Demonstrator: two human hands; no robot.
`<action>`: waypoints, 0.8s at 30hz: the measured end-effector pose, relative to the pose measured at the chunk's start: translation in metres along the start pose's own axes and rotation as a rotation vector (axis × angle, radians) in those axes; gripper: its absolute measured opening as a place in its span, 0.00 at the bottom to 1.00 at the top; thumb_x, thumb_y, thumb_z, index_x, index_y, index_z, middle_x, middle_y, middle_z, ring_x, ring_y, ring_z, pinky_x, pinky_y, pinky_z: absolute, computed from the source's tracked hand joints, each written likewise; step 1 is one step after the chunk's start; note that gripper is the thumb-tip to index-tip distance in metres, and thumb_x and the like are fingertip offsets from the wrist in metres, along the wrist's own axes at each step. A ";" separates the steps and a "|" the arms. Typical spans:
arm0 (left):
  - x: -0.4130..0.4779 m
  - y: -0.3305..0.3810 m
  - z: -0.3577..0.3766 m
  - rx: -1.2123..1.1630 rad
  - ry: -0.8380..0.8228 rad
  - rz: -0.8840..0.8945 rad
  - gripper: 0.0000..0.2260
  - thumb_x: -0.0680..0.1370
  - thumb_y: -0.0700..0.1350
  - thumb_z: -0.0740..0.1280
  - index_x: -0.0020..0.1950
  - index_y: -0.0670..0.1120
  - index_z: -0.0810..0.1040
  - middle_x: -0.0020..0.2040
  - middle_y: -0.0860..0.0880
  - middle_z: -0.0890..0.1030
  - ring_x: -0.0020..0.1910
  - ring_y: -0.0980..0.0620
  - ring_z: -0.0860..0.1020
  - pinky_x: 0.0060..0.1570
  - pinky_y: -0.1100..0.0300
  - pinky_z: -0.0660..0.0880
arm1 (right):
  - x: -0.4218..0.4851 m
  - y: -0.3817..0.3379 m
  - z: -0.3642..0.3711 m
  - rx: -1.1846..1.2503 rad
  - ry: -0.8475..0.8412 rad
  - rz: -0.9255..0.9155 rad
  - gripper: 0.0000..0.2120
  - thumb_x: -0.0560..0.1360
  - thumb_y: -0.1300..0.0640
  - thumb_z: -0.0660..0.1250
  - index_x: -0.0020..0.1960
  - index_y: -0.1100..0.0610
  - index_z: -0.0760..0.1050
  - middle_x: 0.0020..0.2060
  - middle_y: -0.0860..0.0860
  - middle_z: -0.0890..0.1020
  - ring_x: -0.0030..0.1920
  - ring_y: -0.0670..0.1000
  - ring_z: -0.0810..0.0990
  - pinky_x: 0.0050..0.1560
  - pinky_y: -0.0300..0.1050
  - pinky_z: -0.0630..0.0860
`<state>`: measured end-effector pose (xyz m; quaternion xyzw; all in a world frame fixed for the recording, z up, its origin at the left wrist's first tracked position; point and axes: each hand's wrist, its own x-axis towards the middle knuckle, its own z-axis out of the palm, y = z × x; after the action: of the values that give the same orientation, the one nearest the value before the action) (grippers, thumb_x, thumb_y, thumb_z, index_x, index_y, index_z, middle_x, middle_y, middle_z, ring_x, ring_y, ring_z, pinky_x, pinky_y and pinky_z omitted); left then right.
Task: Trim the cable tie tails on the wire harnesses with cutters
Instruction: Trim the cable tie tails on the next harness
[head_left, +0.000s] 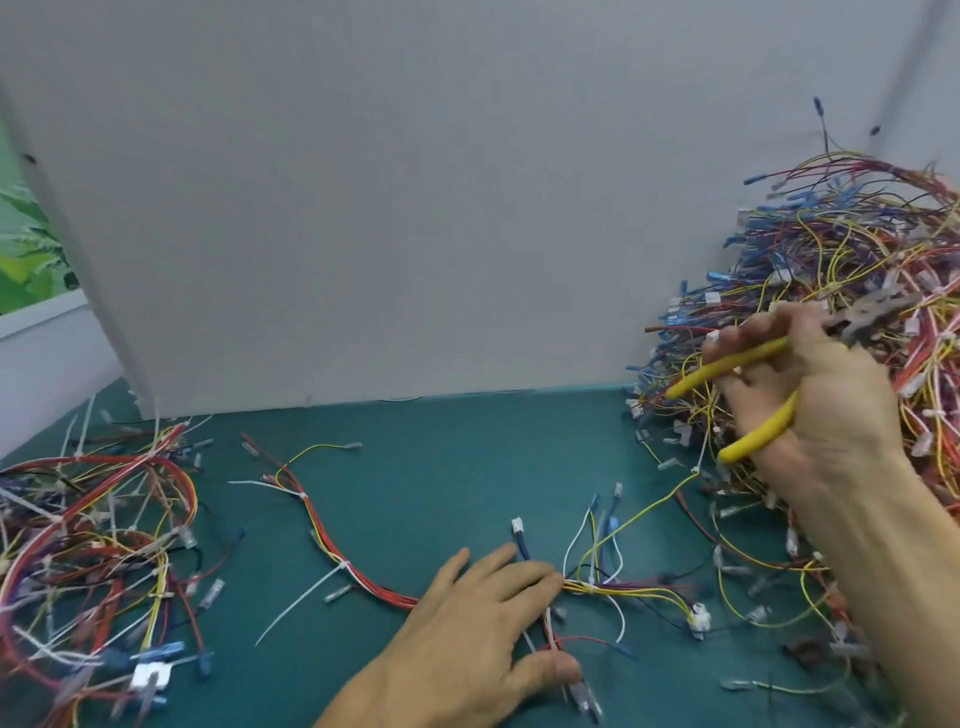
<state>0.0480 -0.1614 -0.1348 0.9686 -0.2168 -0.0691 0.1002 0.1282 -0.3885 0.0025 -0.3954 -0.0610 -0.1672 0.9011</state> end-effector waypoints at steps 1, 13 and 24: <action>0.000 -0.001 0.001 0.005 0.007 0.000 0.36 0.72 0.74 0.45 0.77 0.61 0.50 0.76 0.67 0.50 0.76 0.62 0.42 0.74 0.52 0.37 | 0.002 -0.009 0.003 0.045 -0.015 -0.006 0.10 0.82 0.53 0.58 0.43 0.55 0.70 0.32 0.49 0.76 0.36 0.50 0.79 0.48 0.48 0.80; -0.002 -0.003 0.000 -0.078 0.049 0.023 0.34 0.72 0.75 0.48 0.75 0.62 0.55 0.74 0.70 0.55 0.75 0.65 0.44 0.75 0.50 0.41 | 0.002 0.045 -0.046 -2.114 -0.280 0.260 0.16 0.75 0.42 0.66 0.51 0.55 0.74 0.54 0.60 0.80 0.55 0.61 0.78 0.53 0.51 0.76; -0.005 0.004 -0.007 -0.111 0.200 0.201 0.32 0.71 0.75 0.51 0.68 0.59 0.71 0.66 0.67 0.71 0.58 0.63 0.63 0.61 0.66 0.56 | -0.022 0.094 0.023 -1.422 -0.522 -0.159 0.13 0.65 0.45 0.77 0.39 0.51 0.77 0.32 0.45 0.81 0.37 0.44 0.78 0.36 0.32 0.69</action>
<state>0.0436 -0.1615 -0.1272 0.9371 -0.2973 0.0265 0.1809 0.1407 -0.3071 -0.0522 -0.9018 -0.1780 -0.1316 0.3711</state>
